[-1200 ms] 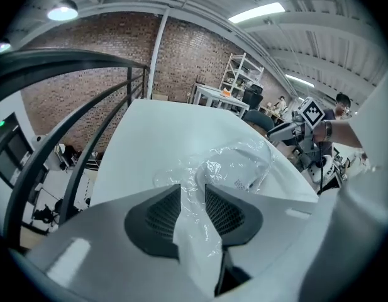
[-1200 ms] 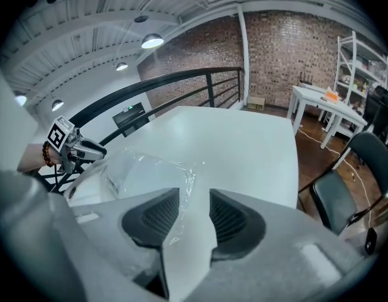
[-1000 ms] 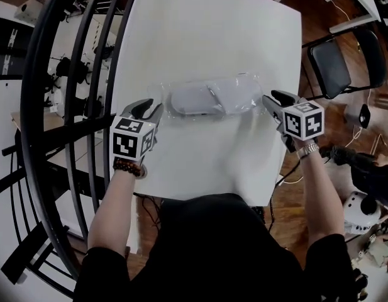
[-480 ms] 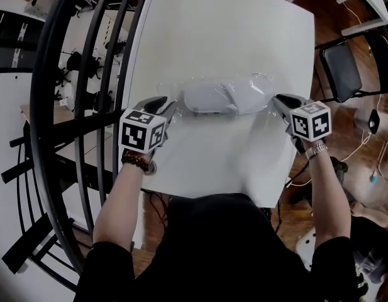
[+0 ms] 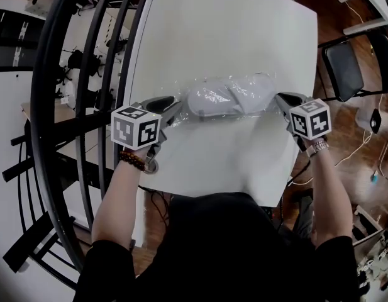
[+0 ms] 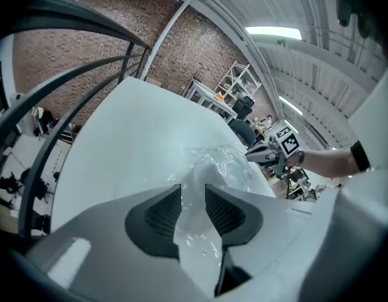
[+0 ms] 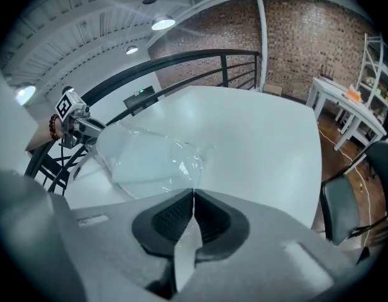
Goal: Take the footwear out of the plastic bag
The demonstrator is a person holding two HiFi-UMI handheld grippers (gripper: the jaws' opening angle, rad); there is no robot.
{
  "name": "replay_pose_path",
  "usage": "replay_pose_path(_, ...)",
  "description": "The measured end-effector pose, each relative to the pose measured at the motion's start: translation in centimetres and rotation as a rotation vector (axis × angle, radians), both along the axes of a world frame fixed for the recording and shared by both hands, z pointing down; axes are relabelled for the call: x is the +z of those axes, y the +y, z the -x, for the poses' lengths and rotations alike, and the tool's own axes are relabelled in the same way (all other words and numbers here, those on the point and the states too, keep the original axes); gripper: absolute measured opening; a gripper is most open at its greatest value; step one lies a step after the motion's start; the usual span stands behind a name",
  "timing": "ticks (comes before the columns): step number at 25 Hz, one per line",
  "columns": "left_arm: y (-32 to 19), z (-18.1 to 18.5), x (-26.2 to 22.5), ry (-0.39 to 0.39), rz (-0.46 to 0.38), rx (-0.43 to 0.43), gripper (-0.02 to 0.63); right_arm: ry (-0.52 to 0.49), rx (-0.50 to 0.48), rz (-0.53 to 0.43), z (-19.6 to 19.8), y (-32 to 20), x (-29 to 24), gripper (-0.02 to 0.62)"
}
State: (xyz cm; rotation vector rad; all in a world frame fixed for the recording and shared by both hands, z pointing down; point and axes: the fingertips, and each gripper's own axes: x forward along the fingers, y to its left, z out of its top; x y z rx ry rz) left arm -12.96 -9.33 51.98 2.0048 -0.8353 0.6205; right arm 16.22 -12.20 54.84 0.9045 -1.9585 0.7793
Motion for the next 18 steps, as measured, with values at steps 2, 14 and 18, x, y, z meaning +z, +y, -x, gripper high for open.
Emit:
replay_pose_path(2, 0.2, -0.4, -0.3, 0.05, 0.018, 0.019, 0.14, 0.002, -0.001, 0.001, 0.0, -0.2, 0.1, -0.002)
replay_pose_path(14, 1.5, -1.7, -0.9, 0.356, 0.195, 0.005, 0.236, 0.017, -0.004, -0.006, 0.1, 0.0, 0.2, -0.003)
replay_pose_path(18, 1.4, -2.3, -2.0, 0.452, 0.216, 0.002, 0.25, 0.018, -0.006, -0.008, -0.2, -0.1, 0.1, -0.003)
